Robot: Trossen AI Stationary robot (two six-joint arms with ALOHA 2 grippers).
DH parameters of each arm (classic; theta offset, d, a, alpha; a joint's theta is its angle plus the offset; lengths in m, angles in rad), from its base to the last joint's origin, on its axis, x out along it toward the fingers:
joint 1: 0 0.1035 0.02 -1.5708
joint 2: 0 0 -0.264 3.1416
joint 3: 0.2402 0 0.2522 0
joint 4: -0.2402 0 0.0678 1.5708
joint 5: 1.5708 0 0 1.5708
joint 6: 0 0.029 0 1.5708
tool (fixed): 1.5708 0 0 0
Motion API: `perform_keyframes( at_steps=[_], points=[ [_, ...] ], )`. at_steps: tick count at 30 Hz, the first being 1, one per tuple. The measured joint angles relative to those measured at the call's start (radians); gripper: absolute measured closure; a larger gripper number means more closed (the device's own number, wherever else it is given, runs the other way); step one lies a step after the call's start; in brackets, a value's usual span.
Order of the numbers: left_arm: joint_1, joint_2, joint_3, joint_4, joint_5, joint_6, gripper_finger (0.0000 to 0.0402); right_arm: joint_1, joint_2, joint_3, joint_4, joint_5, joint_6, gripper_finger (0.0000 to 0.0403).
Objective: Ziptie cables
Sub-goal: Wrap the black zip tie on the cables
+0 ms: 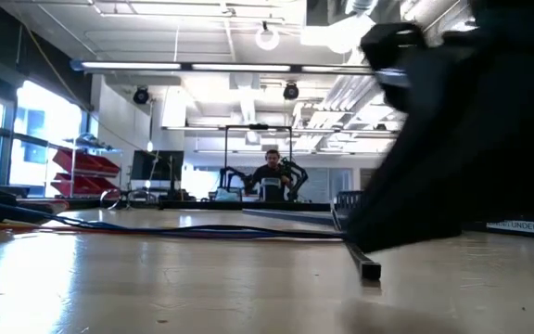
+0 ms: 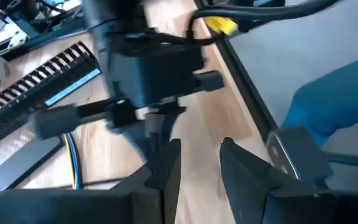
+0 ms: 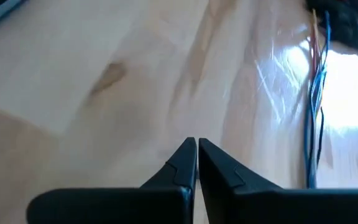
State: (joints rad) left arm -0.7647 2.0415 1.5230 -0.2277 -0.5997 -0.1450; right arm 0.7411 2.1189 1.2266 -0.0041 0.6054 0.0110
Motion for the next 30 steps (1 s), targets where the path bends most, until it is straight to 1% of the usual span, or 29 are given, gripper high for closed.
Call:
perform_keyframes(
  at_steps=[4,6,9,11,13,16,18,20,23,26,30],
  points=[
    [0.020,0.000,-0.020,0.090,0.031,0.027,0.0306,0.068,0.000,0.000,0.005,0.111,0.106,0.0403],
    [0.031,0.000,-0.042,0.136,0.061,0.044,0.0301,0.103,0.000,-0.001,0.004,0.199,0.171,0.0403],
    [0.051,0.001,-0.102,0.270,0.120,0.069,0.0293,0.155,-0.008,-0.043,0.048,0.323,0.278,0.0403],
    [0.066,0.001,-0.147,0.333,0.149,0.077,0.0289,0.179,-0.011,-0.084,0.083,0.356,0.368,0.0403],
    [0.080,0.001,-0.178,0.347,0.154,0.075,0.0287,0.191,-0.013,-0.119,0.118,0.353,0.427,0.0403],
    [0.099,0.002,-0.198,0.354,0.158,0.059,0.0286,0.180,-0.014,-0.131,0.150,0.291,0.451,0.0403],
    [0.110,0.002,-0.201,0.349,0.175,0.053,0.0286,0.156,-0.015,-0.117,0.150,0.220,0.409,0.0403],
    [0.116,0.002,-0.196,0.342,0.183,0.052,0.0286,0.118,-0.015,-0.094,0.150,0.112,0.348,0.0403],
    [0.113,0.002,-0.173,0.337,0.204,0.052,0.0286,0.038,-0.016,-0.059,0.098,-0.107,0.267,0.0397],
    [0.096,0.002,-0.137,0.269,0.204,0.051,0.0286,-0.036,-0.017,-0.021,0.020,-0.263,0.186,0.0376],
    [0.073,0.002,-0.112,0.213,0.172,0.045,0.0286,-0.092,-0.017,0.045,-0.097,-0.363,0.075,0.0336]
  ],
)
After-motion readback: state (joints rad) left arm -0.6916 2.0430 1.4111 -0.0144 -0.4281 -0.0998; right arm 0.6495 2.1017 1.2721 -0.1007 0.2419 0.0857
